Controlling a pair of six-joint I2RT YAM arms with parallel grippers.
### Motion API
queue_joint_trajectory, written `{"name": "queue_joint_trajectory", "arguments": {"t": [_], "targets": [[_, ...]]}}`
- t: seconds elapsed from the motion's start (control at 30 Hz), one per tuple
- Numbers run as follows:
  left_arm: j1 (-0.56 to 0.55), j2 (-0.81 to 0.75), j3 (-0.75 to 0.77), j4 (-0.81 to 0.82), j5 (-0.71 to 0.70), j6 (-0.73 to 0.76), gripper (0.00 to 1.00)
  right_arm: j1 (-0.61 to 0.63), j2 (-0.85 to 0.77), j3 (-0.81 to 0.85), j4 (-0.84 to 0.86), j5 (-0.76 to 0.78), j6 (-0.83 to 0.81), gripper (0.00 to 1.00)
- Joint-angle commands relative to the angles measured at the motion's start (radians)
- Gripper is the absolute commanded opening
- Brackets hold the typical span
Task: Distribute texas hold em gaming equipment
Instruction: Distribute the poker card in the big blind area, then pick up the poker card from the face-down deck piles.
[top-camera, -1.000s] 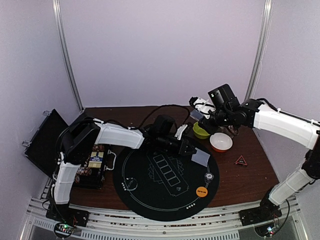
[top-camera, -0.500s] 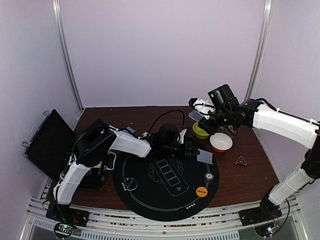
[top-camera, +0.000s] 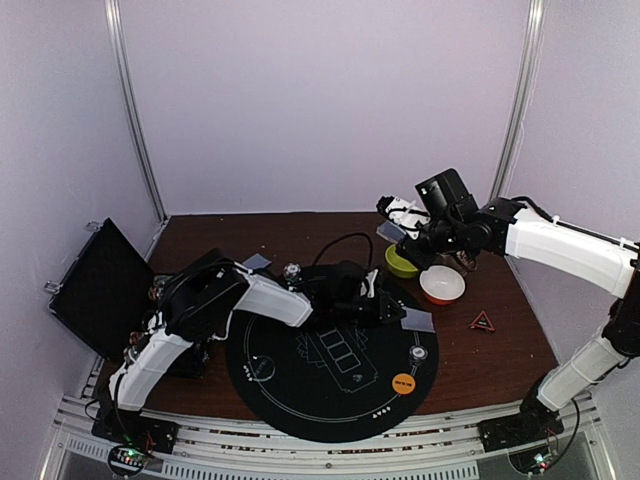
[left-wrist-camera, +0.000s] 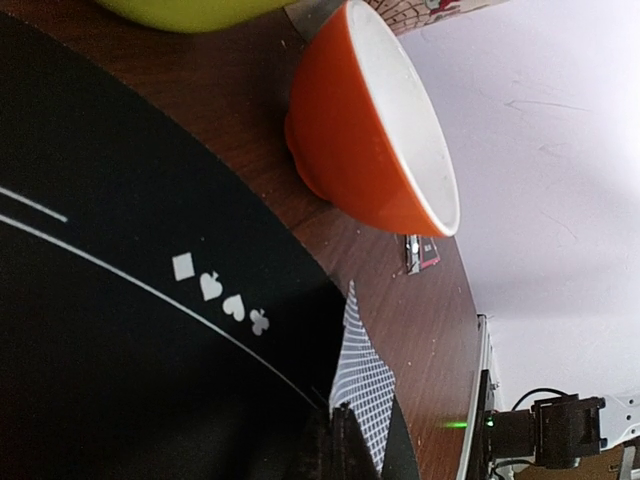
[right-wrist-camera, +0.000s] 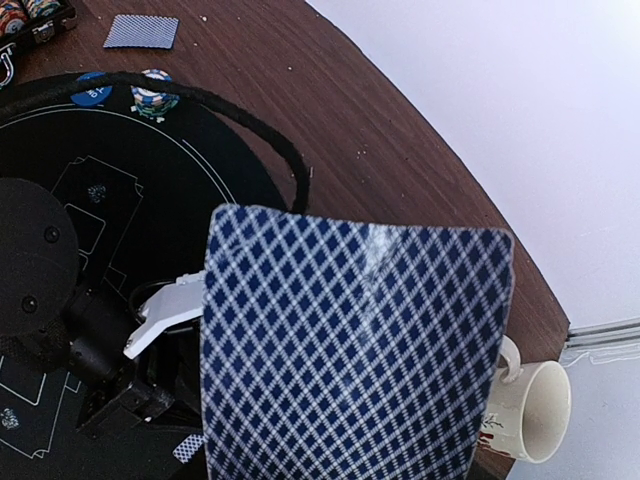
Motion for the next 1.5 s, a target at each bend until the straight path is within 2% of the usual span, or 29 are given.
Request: {"name": "queue_joint_trajectory", "arguments": {"t": [0.0,0.3,0.53,0.7,0.9,1.0,1.17,1.27,1.33,1.47], "targets": [[-0.039,-0.007,-0.044,-0.011,-0.039,-0.033,0.03,-0.003,0.005,0.026,0.007,-0.001,-0.003,0.48],[-0.045,-0.108,-0.075,-0.158,-0.135,0.045,0.41,-0.003,0.005,0.03,0.007,-0.012,-0.002,0.49],[-0.039,-0.202,-0.09,-0.222,-0.197,0.116,0.62,-0.003,0.002,0.035,-0.003,-0.009,-0.002,0.49],[-0.018,-0.303,-0.153,-0.212,-0.171,0.198,0.7,-0.003,0.001,0.039,-0.014,-0.01,-0.004,0.49],[0.026,-0.526,-0.333,-0.234,-0.187,0.358,0.8,0.001,0.012,0.046,-0.043,-0.013,-0.022,0.49],[0.071,-0.655,-0.416,-0.282,-0.183,0.423,0.82,0.008,0.017,0.057,-0.045,-0.031,-0.027,0.49],[0.172,-0.815,-0.524,-0.328,-0.095,0.473,0.84,0.035,0.03,0.074,-0.043,-0.056,-0.048,0.49],[0.228,-0.89,-0.553,-0.353,-0.03,0.509,0.89,0.059,0.045,0.092,-0.053,-0.09,-0.054,0.49],[0.245,-0.929,-0.543,-0.383,-0.002,0.558,0.97,0.075,0.055,0.1,-0.053,-0.11,-0.058,0.49],[0.26,-0.947,-0.491,-0.412,0.116,0.61,0.98,0.115,0.093,0.124,-0.062,-0.136,-0.063,0.48]]}}
